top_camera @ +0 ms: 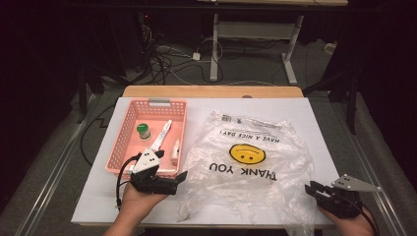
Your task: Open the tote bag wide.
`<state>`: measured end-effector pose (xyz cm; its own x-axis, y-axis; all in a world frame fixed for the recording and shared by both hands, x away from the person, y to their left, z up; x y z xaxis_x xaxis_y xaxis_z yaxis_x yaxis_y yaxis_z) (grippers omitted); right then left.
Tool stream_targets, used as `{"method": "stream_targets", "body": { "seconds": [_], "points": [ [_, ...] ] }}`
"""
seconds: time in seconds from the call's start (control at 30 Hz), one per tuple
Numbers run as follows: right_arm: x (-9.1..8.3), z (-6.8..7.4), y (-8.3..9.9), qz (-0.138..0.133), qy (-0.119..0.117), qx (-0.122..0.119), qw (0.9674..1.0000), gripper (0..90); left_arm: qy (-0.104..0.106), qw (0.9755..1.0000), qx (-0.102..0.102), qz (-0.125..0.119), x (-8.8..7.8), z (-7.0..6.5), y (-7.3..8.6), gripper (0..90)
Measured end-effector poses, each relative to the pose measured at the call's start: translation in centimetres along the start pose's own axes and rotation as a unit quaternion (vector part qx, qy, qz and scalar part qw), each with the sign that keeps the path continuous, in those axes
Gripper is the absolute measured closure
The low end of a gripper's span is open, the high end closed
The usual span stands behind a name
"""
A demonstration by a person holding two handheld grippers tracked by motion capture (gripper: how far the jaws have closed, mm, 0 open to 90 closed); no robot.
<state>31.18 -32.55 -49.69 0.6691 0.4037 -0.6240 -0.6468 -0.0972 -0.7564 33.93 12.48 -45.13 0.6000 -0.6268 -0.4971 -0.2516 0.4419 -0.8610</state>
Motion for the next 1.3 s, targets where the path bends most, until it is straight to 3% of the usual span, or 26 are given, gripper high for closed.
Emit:
{"method": "stream_targets", "body": {
  "seconds": [0.17, 0.27, 0.3, 0.4, 0.47, 0.57, 0.67, 0.73, 0.9, 1.0, 1.07, 1.13, 1.17, 1.2, 1.23, 1.27, 1.3],
  "points": [
    [-0.4, -0.4, -3.4, -0.061, 0.0, -0.002, 0.9982, 62.7, 0.002, 1.0, -0.001, 0.001, 0.0, 0.0, 0.2, 0.0],
    [1.1, -1.5, -5.9, -0.071, 0.004, 0.002, 0.9975, 61.6, -0.002, 0.9999, 0.0, 0.014, 0.1, 0.2, 0.5, 0.0],
    [1.1, -1.5, -5.9, -0.071, 0.004, 0.002, 0.9975, 61.6, -0.002, 0.9999, 0.0, 0.014, 0.1, 0.2, 0.5, 0.0],
    [4.5, -3.6, -8.6, -0.052, 0.016, 0.009, 0.9985, 59.4, 0.001, 0.9999, 0.006, 0.011, 0.1, -0.1, 0.5, 0.0],
    [5.3, -4.1, -9.3, -0.048, 0.016, 0.014, 0.9986, 58.0, 0.002, 0.9999, 0.006, 0.011, 0.0, -0.2, 0.4, 0.0],
    [8.6, -5.9, -11.5, -0.034, 0.027, 0.024, 0.9988, 56.7, 0.011, 0.9999, -0.006, 0.01, -0.1, -0.2, 0.4, 0.0],
    [11.0, -6.9, -13.2, -0.021, 0.024, 0.028, 0.9991, 54.1, 0.005, 1.0, -0.005, 0.001, -0.4, -0.1, 0.3, 0.0],
    [12.4, -7.1, -14.2, -0.013, 0.017, 0.035, 0.9992, 48.4, -0.008, 0.9999, 0.001, -0.007, -0.6, 0.0, 0.2, 0.0],
    [15.8, -7.3, -15.3, 0.015, 0.015, 0.04, 0.999, 23.4, -0.008, 1.0, 0.001, -0.003, -0.5, -0.2, 0.5, 0.0],
    [17.3, -7.2, -14.7, 0.045, 0.007, 0.032, 0.9985, 22.1, -0.01, 0.9999, -0.001, -0.002, -0.5, -0.2, 0.6, 0.0],
    [17.6, -7.1, -14.4, 0.055, 0.004, 0.025, 0.9981, 23.2, -0.01, 0.9999, -0.003, -0.001, -0.5, -0.2, 0.7, 0.0],
    [18.1, -6.7, -13.9, 0.073, -0.003, 0.002, 0.9974, 31.0, -0.011, 0.9999, -0.003, 0.0, -0.4, -0.1, 0.8, 0.0],
    [18.2, -6.5, -13.7, 0.074, 0.008, -0.015, 0.9971, 35.6, -0.01, 0.9999, -0.003, 0.001, -0.4, -0.2, 0.8, 0.0],
    [18.1, -6.4, -13.6, 0.072, 0.029, -0.032, 0.9965, 51.4, -0.01, 0.9999, -0.003, 0.002, -0.4, -0.2, 0.8, 0.0],
    [18.1, -6.4, -13.6, 0.072, 0.029, -0.032, 0.9965, 51.4, -0.01, 0.9999, -0.003, 0.004, -0.3, -0.2, 0.9, 0.0],
    [18.0, -6.2, -13.7, 0.073, 0.023, -0.035, 0.9965, 61.0, -0.01, 0.9999, -0.003, 0.004, -0.3, -0.2, 0.9, 0.0],
    [17.8, -6.0, -13.6, 0.073, 0.015, -0.038, 0.9965, 79.1, -0.008, 1.0, -0.003, 0.004, -0.2, -0.2, 0.9, 0.0]
  ]
}}
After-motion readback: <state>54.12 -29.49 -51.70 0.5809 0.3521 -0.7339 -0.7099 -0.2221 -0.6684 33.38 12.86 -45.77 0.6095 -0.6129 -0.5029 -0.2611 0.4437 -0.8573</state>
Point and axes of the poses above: each handheld gripper's, and its own axes: x roughly forward along the jaws, y roughly out of its underside, z roughly to its left, the point moved 7 cm from there along x, roughly forward along the jaws, and after that the axes turned 12 degrees about x, right-handed, at the moved point
